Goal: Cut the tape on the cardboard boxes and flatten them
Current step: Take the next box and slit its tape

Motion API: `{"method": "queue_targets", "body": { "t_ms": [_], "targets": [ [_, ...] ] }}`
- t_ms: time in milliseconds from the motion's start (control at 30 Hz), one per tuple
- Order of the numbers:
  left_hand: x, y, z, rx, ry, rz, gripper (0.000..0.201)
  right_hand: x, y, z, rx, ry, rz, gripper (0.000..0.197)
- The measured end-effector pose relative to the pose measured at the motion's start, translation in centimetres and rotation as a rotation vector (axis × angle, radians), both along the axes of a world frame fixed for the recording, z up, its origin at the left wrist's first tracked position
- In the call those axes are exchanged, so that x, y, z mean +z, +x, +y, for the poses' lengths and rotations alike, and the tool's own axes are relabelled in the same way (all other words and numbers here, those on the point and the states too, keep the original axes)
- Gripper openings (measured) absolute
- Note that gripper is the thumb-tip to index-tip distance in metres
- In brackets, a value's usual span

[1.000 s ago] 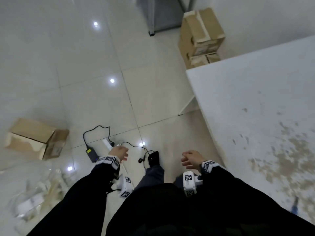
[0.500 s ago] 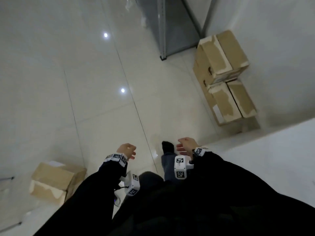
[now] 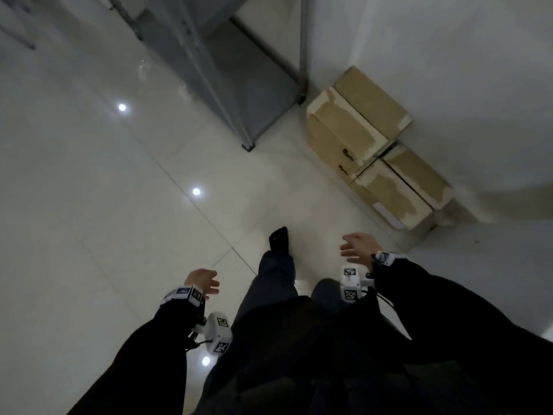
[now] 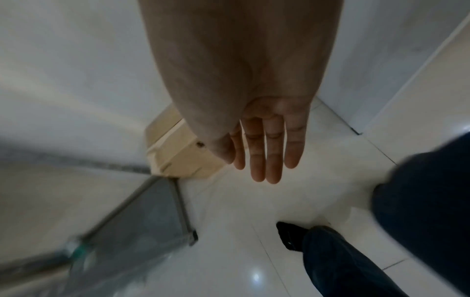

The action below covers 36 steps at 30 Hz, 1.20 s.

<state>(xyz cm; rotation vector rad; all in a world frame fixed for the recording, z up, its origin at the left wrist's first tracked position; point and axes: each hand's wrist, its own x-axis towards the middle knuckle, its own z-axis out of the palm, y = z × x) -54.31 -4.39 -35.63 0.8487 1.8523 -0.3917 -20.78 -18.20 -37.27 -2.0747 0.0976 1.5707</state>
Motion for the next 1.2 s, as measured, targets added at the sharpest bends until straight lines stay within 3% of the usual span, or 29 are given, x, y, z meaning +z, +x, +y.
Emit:
{"method": "queue_targets", "body": {
  "t_ms": [200, 367, 533, 667, 767, 900, 1033, 1067, 1133, 1200],
  "targets": [
    [-0.2, 10.9, 13.4, -0.463, 0.148, -0.112, 0.008, -2.2, 5.5, 0.5, -0.379, -0.135, -0.041, 0.032],
    [-2.4, 23.5, 19.7, -0.855, 0.151, -0.249, 0.011, -5.8, 8.0, 0.6, -0.496, -0.244, 0.001, 0.034],
    [-8.8, 34.3, 25.1, -1.071, 0.146, -0.326, 0.011, -12.0, 12.3, 4.5, -0.515, -0.276, -0.022, 0.030],
    [-15.7, 42.1, 29.7, -1.217, 0.254, -0.302, 0.005, -17.7, 18.9, 11.0, -0.556, -0.174, -0.172, 0.031],
    [-20.7, 48.1, 32.7, -1.214, 0.327, -0.298, 0.033, -22.6, 24.4, 15.4, -0.604, -0.109, -0.321, 0.048],
    [-26.2, 55.0, 35.7, -0.990, 0.415, -0.346, 0.054, -28.4, 29.3, 19.4, -0.745, -0.081, -0.378, 0.094],
    [-31.0, 58.0, 37.6, -0.966, 0.330, -0.297, 0.091, -32.5, 29.8, 20.4, -0.801, -0.027, -0.361, 0.090],
    [-31.8, 58.3, 37.7, -0.939, 0.300, -0.318, 0.089, -32.6, 29.6, 20.7, -0.804, 0.023, -0.355, 0.089],
    [-33.0, 58.8, 37.4, -0.927, 0.237, -0.377, 0.065, -32.6, 29.4, 21.0, -0.808, 0.085, -0.331, 0.101],
    [-31.7, 58.5, 36.7, -0.936, 0.200, -0.418, 0.052, -32.4, 28.8, 20.5, -0.852, 0.095, -0.298, 0.113]
  ]
}}
